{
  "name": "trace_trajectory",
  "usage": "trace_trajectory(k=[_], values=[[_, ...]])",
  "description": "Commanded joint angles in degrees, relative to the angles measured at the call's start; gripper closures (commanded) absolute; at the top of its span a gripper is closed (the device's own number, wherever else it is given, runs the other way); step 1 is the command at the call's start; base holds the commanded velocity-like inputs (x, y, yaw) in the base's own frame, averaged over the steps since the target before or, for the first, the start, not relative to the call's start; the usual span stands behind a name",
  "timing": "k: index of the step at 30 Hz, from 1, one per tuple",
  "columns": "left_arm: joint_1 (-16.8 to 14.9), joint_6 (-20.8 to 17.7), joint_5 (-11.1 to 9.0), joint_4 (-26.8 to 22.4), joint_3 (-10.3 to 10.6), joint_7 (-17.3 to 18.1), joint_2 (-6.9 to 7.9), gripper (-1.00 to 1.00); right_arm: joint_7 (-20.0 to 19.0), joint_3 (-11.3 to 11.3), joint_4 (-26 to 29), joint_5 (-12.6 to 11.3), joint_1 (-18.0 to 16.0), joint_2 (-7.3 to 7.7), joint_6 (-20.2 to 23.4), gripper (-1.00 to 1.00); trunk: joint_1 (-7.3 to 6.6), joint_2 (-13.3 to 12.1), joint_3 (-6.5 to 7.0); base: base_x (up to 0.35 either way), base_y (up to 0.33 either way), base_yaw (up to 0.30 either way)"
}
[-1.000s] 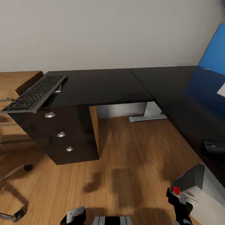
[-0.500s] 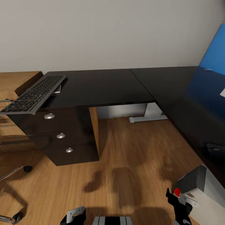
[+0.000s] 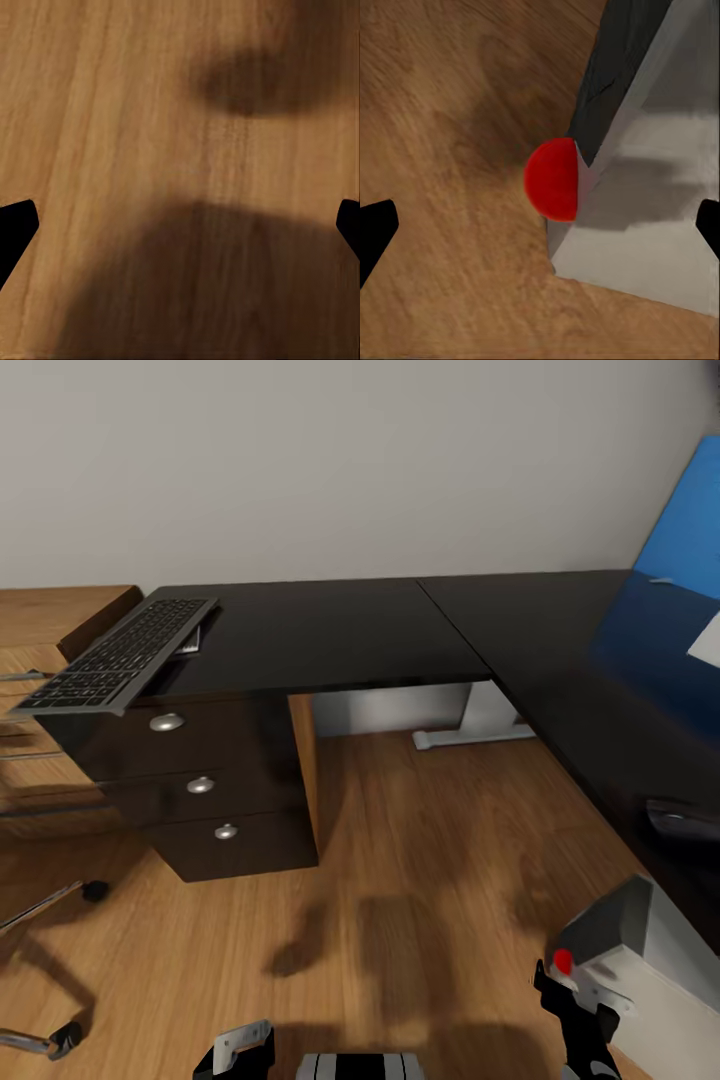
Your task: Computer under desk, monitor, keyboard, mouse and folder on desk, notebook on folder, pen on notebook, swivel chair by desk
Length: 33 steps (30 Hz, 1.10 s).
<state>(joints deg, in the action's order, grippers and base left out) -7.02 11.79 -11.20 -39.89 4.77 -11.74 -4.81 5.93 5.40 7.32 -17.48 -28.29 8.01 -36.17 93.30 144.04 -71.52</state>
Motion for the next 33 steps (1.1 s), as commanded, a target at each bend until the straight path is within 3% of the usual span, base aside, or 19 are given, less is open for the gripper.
trace_trajectory(k=[1, 14, 33], values=[[-0.01, 0.24, -0.55, -0.01, 0.33, -0.39, 0.06, -1.00, 0.05, 2.07, -0.03, 0.43, -0.01, 3.05, -0.13, -1.00, -0.04, 0.02, -0.04, -0.264, 0.000, 0.000], [-0.01, 0.16, -0.57, -0.01, 0.31, -0.32, 0.06, -1.00, 0.05, 2.07, -0.07, 0.52, -0.01, 2.66, -0.44, -1.00, -0.04, 0.02, 0.09, -0.188, 0.000, -0.021], [-0.01, 0.16, -0.58, -0.01, 0.24, -0.32, 0.31, -1.00, -0.04, 2.07, -0.11, 0.61, -0.01, 2.54, -0.48, -1.00, -0.04, 0.02, 0.92, -0.010, 0.032, -0.219]])
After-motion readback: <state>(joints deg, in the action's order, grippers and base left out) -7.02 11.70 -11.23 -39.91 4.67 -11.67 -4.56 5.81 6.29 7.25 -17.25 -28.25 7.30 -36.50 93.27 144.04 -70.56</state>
